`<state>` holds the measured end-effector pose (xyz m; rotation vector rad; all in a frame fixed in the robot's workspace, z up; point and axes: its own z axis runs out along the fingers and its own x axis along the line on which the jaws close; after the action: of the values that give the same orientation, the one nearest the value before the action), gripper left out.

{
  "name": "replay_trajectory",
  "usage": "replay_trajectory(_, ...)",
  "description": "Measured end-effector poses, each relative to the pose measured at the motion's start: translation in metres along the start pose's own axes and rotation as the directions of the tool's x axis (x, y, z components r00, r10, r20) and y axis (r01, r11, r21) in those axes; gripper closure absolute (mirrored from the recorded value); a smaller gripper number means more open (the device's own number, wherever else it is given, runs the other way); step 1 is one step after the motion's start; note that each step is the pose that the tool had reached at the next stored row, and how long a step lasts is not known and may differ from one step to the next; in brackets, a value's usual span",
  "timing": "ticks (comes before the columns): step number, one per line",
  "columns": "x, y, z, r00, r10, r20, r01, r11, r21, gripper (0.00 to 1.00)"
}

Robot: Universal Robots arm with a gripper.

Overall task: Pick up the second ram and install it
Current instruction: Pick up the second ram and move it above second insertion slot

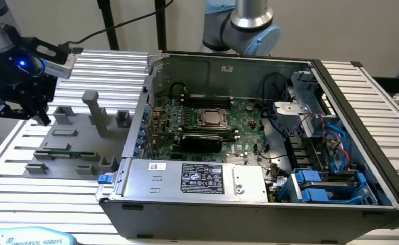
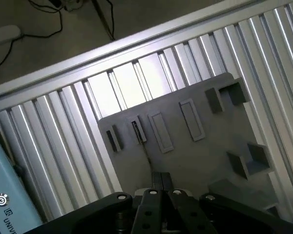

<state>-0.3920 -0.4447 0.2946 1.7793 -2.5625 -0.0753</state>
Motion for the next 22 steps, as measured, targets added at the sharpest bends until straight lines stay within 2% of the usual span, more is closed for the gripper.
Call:
replay_trajectory(3,0.000,-0.0001,0.0026,0.9985,-0.054,-0.0029,0.054,0.9985,-0.0005,0.89)
replay_trajectory(6,0.000,-0.0003,0.0054,0.9940,-0.110,-0.0063,0.110,0.9940,-0.0012,0.89)
replay_trajectory(13,-0.001,-0.0026,0.0114,0.9780,-0.208,-0.0144,0.208,0.9781,-0.0024,0.89)
replay_trajectory(22,-0.003,-0.0082,0.0152,0.9533,-0.301,-0.0195,0.301,0.9535,-0.0045,0.89)
